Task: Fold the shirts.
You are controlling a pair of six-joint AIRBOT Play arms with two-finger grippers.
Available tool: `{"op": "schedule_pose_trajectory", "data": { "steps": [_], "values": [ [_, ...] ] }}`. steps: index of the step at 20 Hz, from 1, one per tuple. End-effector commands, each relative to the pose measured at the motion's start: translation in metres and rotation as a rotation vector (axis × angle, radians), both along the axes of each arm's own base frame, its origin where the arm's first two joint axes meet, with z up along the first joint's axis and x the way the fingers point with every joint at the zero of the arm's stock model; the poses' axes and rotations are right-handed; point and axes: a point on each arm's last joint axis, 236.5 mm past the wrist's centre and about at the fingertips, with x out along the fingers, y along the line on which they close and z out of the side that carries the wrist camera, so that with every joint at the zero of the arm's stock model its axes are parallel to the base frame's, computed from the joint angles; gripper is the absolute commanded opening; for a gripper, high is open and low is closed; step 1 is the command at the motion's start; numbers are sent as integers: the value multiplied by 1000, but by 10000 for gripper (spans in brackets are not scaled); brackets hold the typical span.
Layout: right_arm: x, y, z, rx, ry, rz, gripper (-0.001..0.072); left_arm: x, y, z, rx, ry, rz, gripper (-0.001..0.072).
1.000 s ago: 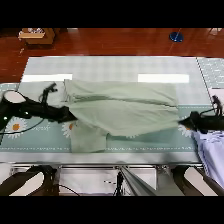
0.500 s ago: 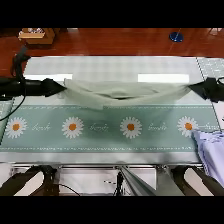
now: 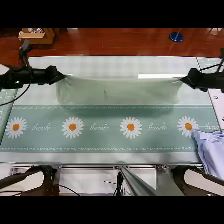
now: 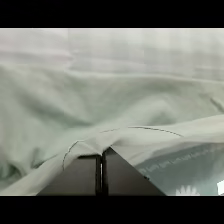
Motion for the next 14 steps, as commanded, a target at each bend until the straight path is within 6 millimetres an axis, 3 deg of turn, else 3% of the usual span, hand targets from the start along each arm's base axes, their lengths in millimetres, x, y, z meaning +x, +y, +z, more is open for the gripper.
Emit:
{"op": "schedule_pose_trajectory", "data": {
  "steps": [1, 5, 8, 11, 13, 14],
  "values": [
    [25, 1, -26, -34, -7, -28, 20, 33, 1, -17, -14, 18, -15, 23],
    [40, -7, -44, -57, -16, -72, 20, 45, -4, -51, -38, 105, -60, 24],
    [37, -4, -60, -43, 26, -59, 21, 42, -5, -80, -50, 176, -75, 25],
    [27, 0, -79, -39, 88, -28, 21, 40, -6, -94, -57, 209, -76, 30],
    [21, 6, -87, -23, 124, -5, 22, 35, -5, -96, -62, 226, -87, 71],
    [18, 8, -87, -25, 130, 14, 73, 32, -1, -96, -62, 237, -92, 191]
  ]
}}
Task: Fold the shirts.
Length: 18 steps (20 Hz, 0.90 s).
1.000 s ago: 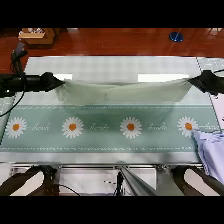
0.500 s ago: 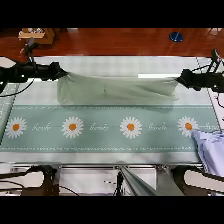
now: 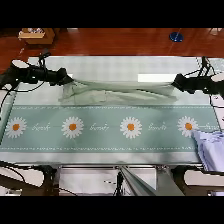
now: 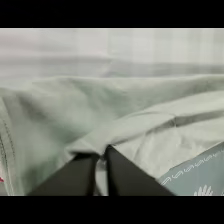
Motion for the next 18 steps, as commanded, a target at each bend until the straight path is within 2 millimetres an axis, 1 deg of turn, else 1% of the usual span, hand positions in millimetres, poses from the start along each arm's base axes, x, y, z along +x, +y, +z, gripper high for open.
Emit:
{"op": "schedule_pose_trajectory", "data": {
  "steps": [1, 2, 3, 5, 6, 7, 8, 9, 10, 12, 15, 16, 18],
  "values": [
    [-12, 4, -8, 1, 43, 53, 233, -10, 8, -6, -16, 50, -16, 408],
    [-17, -1, -4, -17, 46, 72, 365, -15, 17, -3, -31, 69, -12, 425],
    [-24, -11, 2, -47, 53, 84, 427, -20, 31, 2, -53, 97, 2, 425],
    [-41, -46, 16, -121, 89, 68, 454, -31, 62, 15, -98, 145, 41, 423],
    [-50, -64, 22, -137, 116, 28, 496, -35, 77, 22, -112, 153, 67, 415],
    [-59, -78, 25, -123, 142, -10, 507, -38, 94, 30, -114, 143, 95, 404],
    [-67, -85, 25, -86, 163, -34, 516, -39, 106, 38, -112, 127, 120, 404],
    [-74, -88, 23, -37, 184, -53, 519, -39, 116, 45, -106, 109, 142, 404],
    [-78, -87, 20, 17, 204, -65, 526, -40, 122, 52, -100, 92, 156, 404],
    [-80, -78, 9, 116, 238, -68, 538, -40, 125, 60, -92, 72, 159, 404],
    [-69, -49, -5, 285, 257, -55, 538, -41, 122, 62, -91, 70, 151, 404],
    [-65, -39, -11, 317, 270, -47, 538, -41, 121, 62, -93, 71, 147, 404],
    [-62, -18, -28, 326, 305, -11, 539, -42, 118, 62, -93, 72, 140, 404]
  ]
}}
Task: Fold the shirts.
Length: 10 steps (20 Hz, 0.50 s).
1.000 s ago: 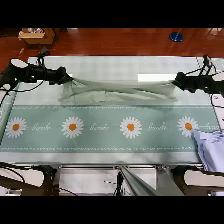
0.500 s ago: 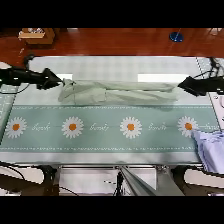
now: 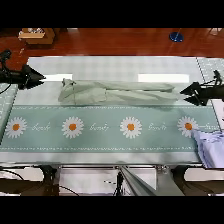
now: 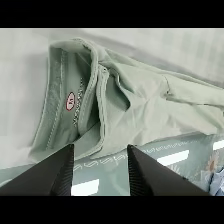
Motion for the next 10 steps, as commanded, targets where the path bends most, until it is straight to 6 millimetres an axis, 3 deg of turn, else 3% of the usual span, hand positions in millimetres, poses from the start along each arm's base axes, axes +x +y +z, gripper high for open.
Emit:
{"op": "schedule_pose_trajectory", "data": {
  "steps": [1, 4, 5, 7, 8, 10],
  "values": [
    [7, 37, -22, 89, 43, 39, 538, -1, -2, 3, -1, -2, -8, 404],
    [14, 68, -45, 88, 91, 52, 527, -1, -5, 3, -2, -2, -14, 404],
    [16, 75, -49, 89, 95, 53, 476, -2, -6, 3, -3, 0, -17, 404],
    [23, 78, -42, 88, 69, 51, 111, -3, -7, 3, -6, 4, -23, 404],
    [25, 76, -31, 93, 43, 57, 27, -4, -8, 5, -12, 5, -27, 395],
    [31, 66, 3, 65, -39, 83, 21, -4, -15, 12, -45, -5, -34, 348]
  ]
}}
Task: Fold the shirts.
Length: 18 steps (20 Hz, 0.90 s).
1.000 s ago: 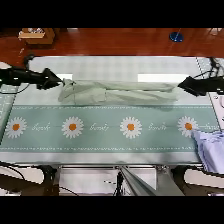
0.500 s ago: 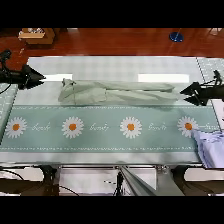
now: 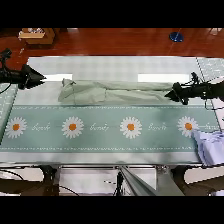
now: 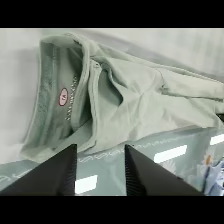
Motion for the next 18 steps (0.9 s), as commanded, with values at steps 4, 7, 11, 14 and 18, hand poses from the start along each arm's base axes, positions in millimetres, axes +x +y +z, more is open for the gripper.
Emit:
{"op": "schedule_pose_trajectory", "data": {
  "steps": [4, 7, 11, 14, 18],
  "values": [
    [2, -16, 100, -87, -216, 23, 21, 11, -46, 44, -153, -90, -37, 25],
    [-25, -12, 132, -148, -237, 97, 20, 11, -107, 67, -254, -120, -130, 25],
    [-57, -8, 165, -215, -254, 159, 20, -18, -212, 70, -281, -101, -347, 25],
    [-80, -8, 190, -284, -284, 183, 21, -41, -283, 68, -268, -116, -454, 25],
    [-108, 3, 227, -327, -357, 207, 20, -68, -354, 62, -260, -118, -520, 25]
  ]
}}
